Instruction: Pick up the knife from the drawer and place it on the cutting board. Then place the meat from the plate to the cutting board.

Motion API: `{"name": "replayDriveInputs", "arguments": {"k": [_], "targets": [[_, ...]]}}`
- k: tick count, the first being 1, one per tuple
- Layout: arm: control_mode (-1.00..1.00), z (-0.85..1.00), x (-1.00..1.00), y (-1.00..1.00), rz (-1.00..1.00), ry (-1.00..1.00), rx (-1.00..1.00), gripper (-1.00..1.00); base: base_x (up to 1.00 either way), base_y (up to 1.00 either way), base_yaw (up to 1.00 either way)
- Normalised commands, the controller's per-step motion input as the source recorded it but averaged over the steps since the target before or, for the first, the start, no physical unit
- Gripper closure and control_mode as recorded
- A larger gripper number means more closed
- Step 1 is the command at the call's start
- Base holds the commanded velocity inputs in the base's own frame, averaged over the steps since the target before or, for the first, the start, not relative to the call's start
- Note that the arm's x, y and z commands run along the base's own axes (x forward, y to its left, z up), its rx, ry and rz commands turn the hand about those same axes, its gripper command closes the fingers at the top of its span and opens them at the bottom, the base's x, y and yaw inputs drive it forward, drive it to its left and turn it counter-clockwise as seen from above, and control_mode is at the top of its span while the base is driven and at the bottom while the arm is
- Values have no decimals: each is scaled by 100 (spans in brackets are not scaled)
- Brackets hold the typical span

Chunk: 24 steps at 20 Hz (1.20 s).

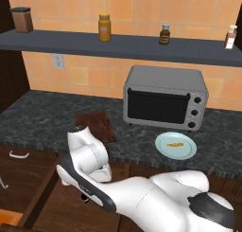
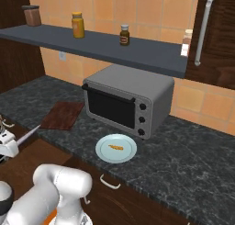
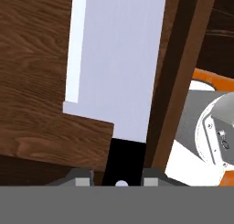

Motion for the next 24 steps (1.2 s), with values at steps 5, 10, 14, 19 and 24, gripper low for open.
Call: {"name": "replayDriveInputs", "arguments": {"k": [5, 10, 14, 19, 24], "targets": [[-100, 61, 100, -22, 6, 0, 2, 100, 0, 0, 0], [-100, 8, 100, 0, 0, 4, 0, 100, 0, 0, 0], [-100, 0, 100, 0, 0, 18, 0, 100, 0, 0, 0], [-100, 1, 100, 0, 0, 12, 0, 100, 0, 0, 0], [-100, 0, 92, 0, 0, -4, -2, 100, 0, 0, 0]]}}
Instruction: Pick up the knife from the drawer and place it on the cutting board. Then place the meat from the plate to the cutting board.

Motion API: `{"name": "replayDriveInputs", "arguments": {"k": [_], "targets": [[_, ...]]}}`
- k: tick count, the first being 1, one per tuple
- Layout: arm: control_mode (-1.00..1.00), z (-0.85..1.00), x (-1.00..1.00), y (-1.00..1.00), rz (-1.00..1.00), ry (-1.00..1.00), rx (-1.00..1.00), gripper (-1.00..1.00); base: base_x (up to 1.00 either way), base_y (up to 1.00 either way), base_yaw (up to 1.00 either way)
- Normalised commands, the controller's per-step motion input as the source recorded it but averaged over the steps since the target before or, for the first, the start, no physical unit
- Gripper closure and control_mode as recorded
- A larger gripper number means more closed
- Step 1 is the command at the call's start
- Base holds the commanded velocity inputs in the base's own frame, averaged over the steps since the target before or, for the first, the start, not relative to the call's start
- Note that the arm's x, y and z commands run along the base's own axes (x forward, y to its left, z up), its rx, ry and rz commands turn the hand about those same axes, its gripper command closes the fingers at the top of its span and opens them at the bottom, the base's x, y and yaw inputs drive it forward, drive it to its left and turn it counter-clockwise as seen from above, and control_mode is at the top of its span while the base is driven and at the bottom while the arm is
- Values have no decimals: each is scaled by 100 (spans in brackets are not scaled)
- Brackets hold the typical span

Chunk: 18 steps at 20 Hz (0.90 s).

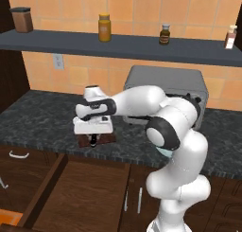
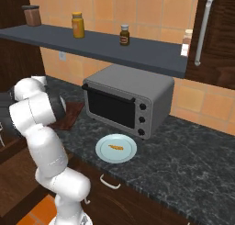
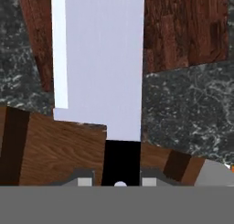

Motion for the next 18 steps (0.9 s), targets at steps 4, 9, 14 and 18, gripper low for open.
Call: {"name": "replayDriveInputs", "arguments": {"k": [4, 9, 14, 18], "targets": [[-100, -12, 77, 0, 0, -5, -4, 100, 0, 0, 0], [-100, -33, 60, 0, 0, -2, -5, 100, 0, 0, 0], [-100, -41, 13, 0, 0, -1, -2, 100, 0, 0, 0], [-100, -42, 1, -1, -1, -5, 0, -100, 0, 0, 0]]}}
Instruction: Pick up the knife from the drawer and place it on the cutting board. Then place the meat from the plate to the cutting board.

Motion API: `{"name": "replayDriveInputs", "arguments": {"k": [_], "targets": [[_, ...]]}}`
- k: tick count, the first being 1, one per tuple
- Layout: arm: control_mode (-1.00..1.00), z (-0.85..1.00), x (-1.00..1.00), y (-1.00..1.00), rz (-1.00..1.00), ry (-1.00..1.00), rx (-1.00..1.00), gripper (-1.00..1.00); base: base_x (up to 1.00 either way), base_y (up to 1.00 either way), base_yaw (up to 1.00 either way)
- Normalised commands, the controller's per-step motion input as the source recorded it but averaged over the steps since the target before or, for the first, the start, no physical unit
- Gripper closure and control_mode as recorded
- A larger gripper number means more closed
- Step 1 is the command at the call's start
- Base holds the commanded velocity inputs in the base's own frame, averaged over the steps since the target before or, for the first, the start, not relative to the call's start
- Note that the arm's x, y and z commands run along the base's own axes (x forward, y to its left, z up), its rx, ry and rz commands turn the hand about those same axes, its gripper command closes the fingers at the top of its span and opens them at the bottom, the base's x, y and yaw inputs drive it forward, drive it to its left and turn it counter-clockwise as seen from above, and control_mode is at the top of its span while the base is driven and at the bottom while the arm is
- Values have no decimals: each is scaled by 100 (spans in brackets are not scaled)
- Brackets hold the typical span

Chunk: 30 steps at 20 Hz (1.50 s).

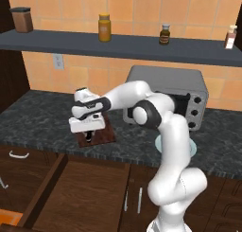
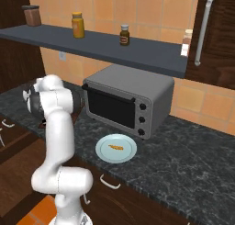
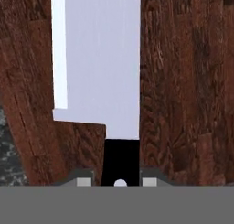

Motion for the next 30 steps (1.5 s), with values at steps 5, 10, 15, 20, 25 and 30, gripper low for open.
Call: {"name": "replayDriveInputs", "arguments": {"k": [5, 10, 15, 20, 25, 30], "targets": [[-100, -4, -12, -12, 0, -17, 1, -100, 0, 0, 0], [-100, 55, -79, -51, -1, -18, 6, -100, 0, 0, 0], [-100, 30, -99, -76, -3, -18, 10, -100, 0, 0, 0], [-100, 23, -99, -87, -12, -14, 11, -100, 0, 0, 0], [-100, 35, -80, -99, -18, -7, 9, -100, 0, 0, 0], [-100, 24, -52, -99, -26, 0, 6, -100, 0, 0, 0]]}}
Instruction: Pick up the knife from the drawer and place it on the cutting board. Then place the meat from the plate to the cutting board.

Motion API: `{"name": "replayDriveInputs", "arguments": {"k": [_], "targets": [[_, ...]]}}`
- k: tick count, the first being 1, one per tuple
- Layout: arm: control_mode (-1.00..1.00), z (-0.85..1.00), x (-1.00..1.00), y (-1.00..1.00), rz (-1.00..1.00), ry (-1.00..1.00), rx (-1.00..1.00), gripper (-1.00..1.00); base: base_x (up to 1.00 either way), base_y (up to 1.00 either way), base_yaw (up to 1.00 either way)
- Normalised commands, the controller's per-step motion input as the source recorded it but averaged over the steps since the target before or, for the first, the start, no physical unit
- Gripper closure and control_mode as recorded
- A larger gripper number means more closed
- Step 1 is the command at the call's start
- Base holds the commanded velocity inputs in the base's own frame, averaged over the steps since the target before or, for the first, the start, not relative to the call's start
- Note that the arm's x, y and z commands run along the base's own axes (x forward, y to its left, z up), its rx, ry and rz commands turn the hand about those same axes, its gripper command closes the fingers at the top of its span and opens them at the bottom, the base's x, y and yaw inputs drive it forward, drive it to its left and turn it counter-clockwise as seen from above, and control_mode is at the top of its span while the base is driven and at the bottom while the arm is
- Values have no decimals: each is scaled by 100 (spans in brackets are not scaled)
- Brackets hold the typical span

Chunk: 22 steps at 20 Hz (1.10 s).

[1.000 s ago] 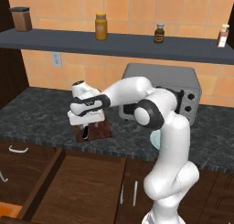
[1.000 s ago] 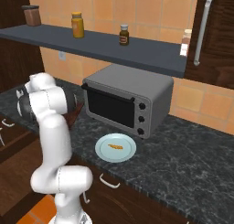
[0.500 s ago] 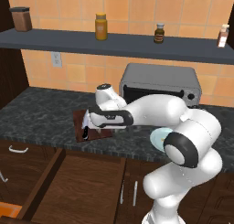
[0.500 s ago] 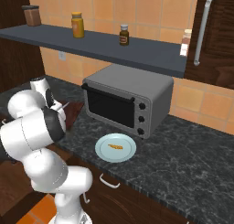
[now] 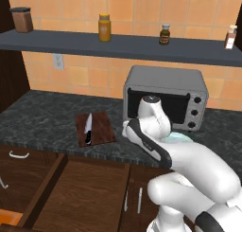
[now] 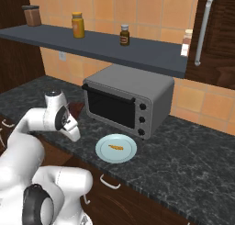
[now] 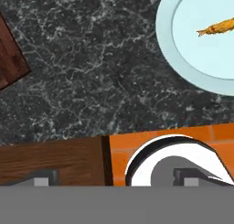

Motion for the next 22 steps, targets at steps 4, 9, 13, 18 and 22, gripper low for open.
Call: {"name": "replayDriveInputs", "arguments": {"k": [4, 9, 13, 18, 22], "targets": [[-100, 22, -26, -95, -28, 0, 5, -100, 0, 0, 0], [-100, 2, -1, -95, -28, 0, 7, -100, 0, 0, 0], [-100, 0, 4, -92, -25, 2, 8, -100, 0, 0, 0], [-100, 0, 22, -58, -25, 0, 5, -100, 0, 0, 0], [-100, 0, 57, -29, -23, 5, 1, -100, 0, 0, 0]]}}
